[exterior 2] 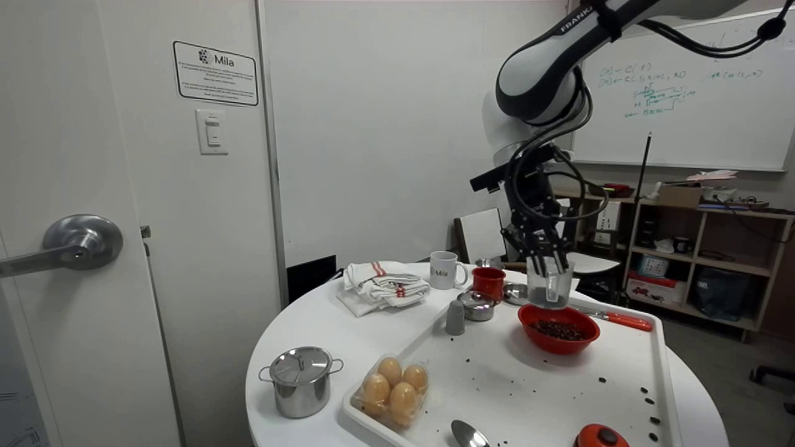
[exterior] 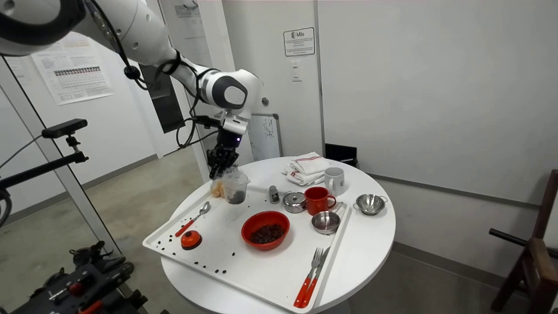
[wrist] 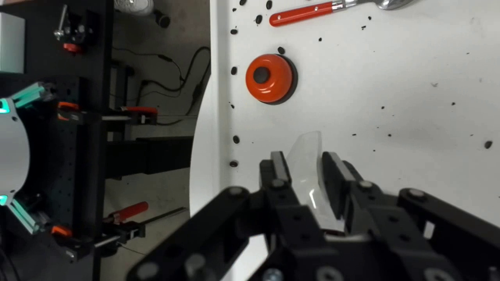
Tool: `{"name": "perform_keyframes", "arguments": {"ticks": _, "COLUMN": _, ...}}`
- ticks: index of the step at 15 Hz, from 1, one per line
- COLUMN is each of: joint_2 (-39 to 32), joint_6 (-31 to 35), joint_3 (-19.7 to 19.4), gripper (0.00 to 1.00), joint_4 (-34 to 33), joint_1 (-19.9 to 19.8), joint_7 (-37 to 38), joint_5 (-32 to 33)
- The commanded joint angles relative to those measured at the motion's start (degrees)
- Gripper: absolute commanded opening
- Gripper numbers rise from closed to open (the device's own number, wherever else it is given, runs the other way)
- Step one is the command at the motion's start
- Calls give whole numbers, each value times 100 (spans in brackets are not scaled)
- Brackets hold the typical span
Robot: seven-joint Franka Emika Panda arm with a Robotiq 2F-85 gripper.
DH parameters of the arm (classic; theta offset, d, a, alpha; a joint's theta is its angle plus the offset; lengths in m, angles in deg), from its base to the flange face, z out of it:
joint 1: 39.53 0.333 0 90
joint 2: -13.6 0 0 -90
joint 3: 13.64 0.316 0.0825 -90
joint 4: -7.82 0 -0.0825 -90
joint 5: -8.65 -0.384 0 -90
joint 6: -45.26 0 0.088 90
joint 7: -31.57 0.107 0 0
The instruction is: Pour the contents in the clear jug into the red bowl
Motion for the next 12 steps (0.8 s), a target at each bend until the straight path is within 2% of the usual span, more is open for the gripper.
{"name": "perform_keyframes", "arguments": {"ticks": 1, "joint_2": 613, "joint_6": 163, "joint_3": -24, "gripper": 10, "joint_4": 1022, "joint_1": -314, "joint_7": -341, "joint_5": -582}}
{"name": "perform_keyframes", "arguments": {"ticks": 5, "joint_2": 986, "joint_6": 321, "joint_3": -136, "gripper": 10, "joint_4": 1711, "joint_1": -588, "joint_7": -848, "joint_5": -1043}}
{"name": "perform_keyframes", "arguments": {"ticks": 6, "joint_2": 543, "joint_6": 69, "joint_3": -164, "gripper": 27, "joint_4": 1123, "joint_1": -461, "joint_7": -601, "joint_5": -808}}
{"name": "perform_keyframes", "arguments": {"ticks": 9, "joint_2": 743, "joint_6": 171, "joint_3": -207, "gripper": 27, "joint_4": 1441, "joint_1": -556, "joint_7": -761, "joint_5": -918}}
{"name": "perform_keyframes", "arguments": {"ticks": 10, "joint_2": 554, "joint_6": 42, "joint_3": -148, "gripper": 10, "joint_4": 1185, "joint_1": -512, "joint_7": -752, "joint_5": -886}}
{"name": "perform_keyframes", "arguments": {"ticks": 12, "joint_2": 234, "joint_6": -290, "joint_3": -90, "gripper": 10, "joint_4": 740, "joint_1": -489, "joint_7": -689, "joint_5": -917}}
